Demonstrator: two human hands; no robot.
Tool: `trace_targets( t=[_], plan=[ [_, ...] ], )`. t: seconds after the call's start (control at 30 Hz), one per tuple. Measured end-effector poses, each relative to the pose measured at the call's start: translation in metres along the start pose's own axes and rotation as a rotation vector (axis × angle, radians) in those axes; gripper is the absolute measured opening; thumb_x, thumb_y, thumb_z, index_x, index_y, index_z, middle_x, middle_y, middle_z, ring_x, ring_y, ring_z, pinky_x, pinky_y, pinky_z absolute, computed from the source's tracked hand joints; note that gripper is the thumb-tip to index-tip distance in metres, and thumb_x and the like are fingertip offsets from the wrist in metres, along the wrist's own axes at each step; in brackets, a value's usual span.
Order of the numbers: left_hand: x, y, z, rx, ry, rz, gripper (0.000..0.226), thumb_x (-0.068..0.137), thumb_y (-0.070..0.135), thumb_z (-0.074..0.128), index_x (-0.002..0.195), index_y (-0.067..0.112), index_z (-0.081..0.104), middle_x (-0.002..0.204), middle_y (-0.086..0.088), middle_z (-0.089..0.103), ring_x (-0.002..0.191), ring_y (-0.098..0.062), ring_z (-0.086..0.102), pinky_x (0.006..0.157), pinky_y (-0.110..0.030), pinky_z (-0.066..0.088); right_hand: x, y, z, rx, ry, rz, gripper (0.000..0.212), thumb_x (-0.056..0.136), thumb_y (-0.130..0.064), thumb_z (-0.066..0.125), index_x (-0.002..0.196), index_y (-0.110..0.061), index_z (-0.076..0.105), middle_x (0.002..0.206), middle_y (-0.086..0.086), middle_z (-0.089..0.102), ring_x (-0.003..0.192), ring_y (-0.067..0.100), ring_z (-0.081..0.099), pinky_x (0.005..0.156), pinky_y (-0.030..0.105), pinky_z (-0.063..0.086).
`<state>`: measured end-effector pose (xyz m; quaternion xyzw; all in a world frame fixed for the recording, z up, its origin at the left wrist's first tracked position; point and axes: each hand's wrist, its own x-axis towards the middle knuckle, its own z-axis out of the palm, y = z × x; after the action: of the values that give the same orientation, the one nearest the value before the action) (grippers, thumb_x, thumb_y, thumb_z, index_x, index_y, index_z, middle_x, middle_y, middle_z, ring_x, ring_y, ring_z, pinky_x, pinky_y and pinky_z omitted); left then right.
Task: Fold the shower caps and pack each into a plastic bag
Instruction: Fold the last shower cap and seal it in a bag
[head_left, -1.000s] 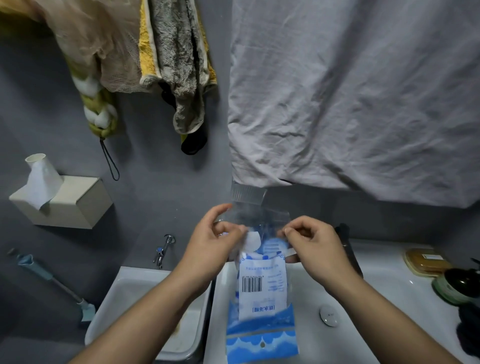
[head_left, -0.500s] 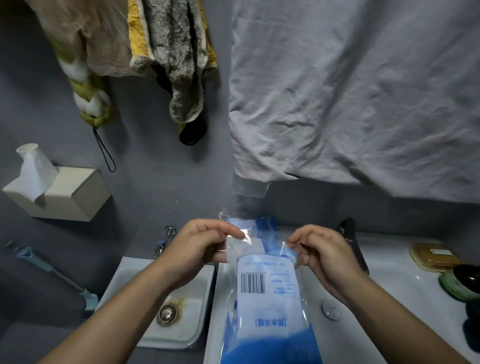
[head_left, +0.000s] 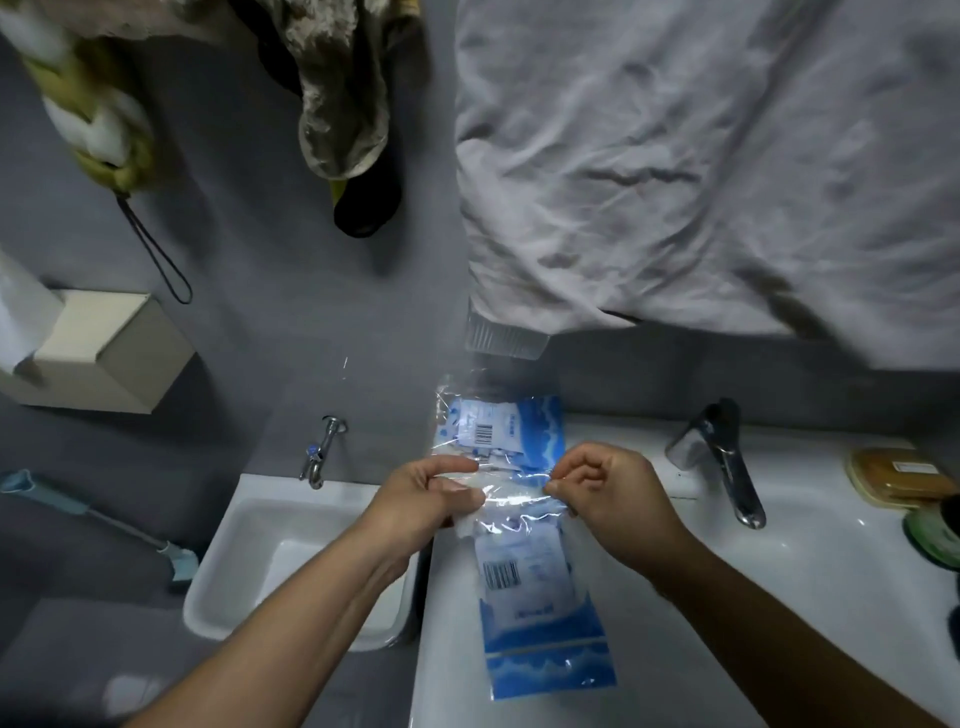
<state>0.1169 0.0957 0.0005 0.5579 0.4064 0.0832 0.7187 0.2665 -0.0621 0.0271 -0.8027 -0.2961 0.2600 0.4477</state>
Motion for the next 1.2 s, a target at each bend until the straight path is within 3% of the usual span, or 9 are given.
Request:
trace_targets(
  t=[0.17, 0.37, 0.47, 0.57, 0.73, 0.83, 0.97, 1.07, 1.2],
  plan=[
    [0.024, 0.003, -0.008, 0.319, -0.291, 0.035, 0.023, 0.073, 0.017, 0.079, 0.097, 0.018, 0.077, 0.067, 0.001, 0.057, 0.063, -0.010, 0.051, 0.063, -0.023, 0.038, 0.022, -0.009, 0.003, -0.281, -0.136, -0.147, 0.009, 0.079, -0.013, 0.074, 0.075, -0.021, 0.071, 0.060, -0.012, 0.063, 0.056, 0.001, 0.054, 0.061, 0.017, 0.046],
    [0.057, 0.006, 0.003, 0.214, -0.328, 0.084, 0.015, 0.090, 0.012, 0.070, 0.077, 0.015, 0.064, 0.058, 0.013, 0.062, 0.049, 0.002, 0.049, 0.049, -0.010, 0.037, 0.067, -0.028, 0.005, -0.463, -0.229, -0.281, 0.011, 0.082, -0.014, 0.068, 0.083, -0.025, 0.070, 0.061, -0.017, 0.061, 0.061, -0.002, 0.057, 0.069, 0.027, 0.049],
    [0.082, 0.004, 0.000, 0.091, -0.209, 0.037, 0.025, 0.092, 0.010, 0.066, 0.070, 0.020, 0.058, 0.056, 0.008, 0.064, 0.045, -0.005, 0.050, 0.045, -0.019, 0.036, 0.081, -0.021, 0.017, -0.573, -0.128, -0.339, 0.023, 0.084, -0.029, 0.058, 0.101, -0.024, 0.072, 0.104, -0.001, 0.072, 0.098, 0.013, 0.063, 0.089, 0.030, 0.048],
    [0.111, 0.003, -0.010, -0.128, 0.007, -0.114, 0.026, 0.094, 0.010, 0.063, 0.071, 0.019, 0.054, 0.061, -0.001, 0.063, 0.042, -0.009, 0.058, 0.044, -0.021, 0.049, 0.077, -0.005, 0.040, -0.824, 0.038, -0.506, 0.035, 0.075, -0.040, 0.056, 0.102, -0.024, 0.071, 0.134, 0.016, 0.058, 0.119, 0.036, 0.054, 0.093, 0.042, 0.047],
    [0.150, 0.002, -0.022, -0.270, 0.196, -0.324, 0.013, 0.098, 0.014, 0.058, 0.086, 0.011, 0.060, 0.090, -0.013, 0.068, 0.074, -0.029, 0.066, 0.062, -0.047, 0.060, 0.082, 0.025, 0.073, -0.812, -0.258, -0.264, 0.057, 0.090, -0.053, 0.045, 0.140, -0.026, 0.046, 0.159, 0.008, 0.028, 0.147, 0.033, 0.019, 0.115, 0.052, 0.029],
    [0.165, 0.005, -0.020, -0.294, 0.287, -0.333, 0.011, 0.094, 0.016, 0.064, 0.090, 0.006, 0.066, 0.091, -0.015, 0.070, 0.075, -0.032, 0.069, 0.050, -0.041, 0.060, 0.106, 0.041, 0.085, -0.742, -0.355, -0.124, 0.063, 0.096, -0.053, 0.040, 0.151, -0.027, 0.025, 0.164, 0.003, 0.008, 0.150, 0.034, 0.004, 0.120, 0.053, 0.018],
    [0.180, -0.001, -0.020, 0.214, 0.438, -0.126, 0.027, 0.080, 0.038, 0.071, 0.076, 0.012, 0.062, 0.084, -0.014, 0.067, 0.095, -0.038, 0.070, 0.081, -0.041, 0.059, 0.127, 0.059, 0.094, -0.724, -0.368, -0.050, 0.063, 0.098, -0.051, 0.038, 0.153, -0.026, 0.021, 0.165, 0.001, 0.001, 0.150, 0.035, 0.000, 0.119, 0.055, 0.016],
    [0.178, 0.002, -0.022, 0.558, 0.418, -0.066, 0.034, 0.082, 0.045, 0.067, 0.090, 0.013, 0.066, 0.097, -0.013, 0.071, 0.097, -0.034, 0.067, 0.084, -0.034, 0.052, 0.128, 0.064, 0.096, -0.732, -0.328, -0.067, 0.059, 0.098, -0.047, 0.039, 0.152, -0.025, 0.026, 0.165, 0.001, 0.003, 0.150, 0.035, 0.003, 0.119, 0.053, 0.018],
    [0.176, 0.003, -0.024, 0.609, 0.400, -0.038, 0.036, 0.081, 0.048, 0.066, 0.087, 0.014, 0.059, 0.095, -0.009, 0.067, 0.093, -0.032, 0.064, 0.080, -0.034, 0.049, 0.126, 0.065, 0.095, -0.758, -0.293, -0.108, 0.059, 0.098, -0.046, 0.041, 0.151, -0.026, 0.027, 0.165, 0.001, 0.005, 0.150, 0.034, 0.005, 0.119, 0.051, 0.019]
  ],
)
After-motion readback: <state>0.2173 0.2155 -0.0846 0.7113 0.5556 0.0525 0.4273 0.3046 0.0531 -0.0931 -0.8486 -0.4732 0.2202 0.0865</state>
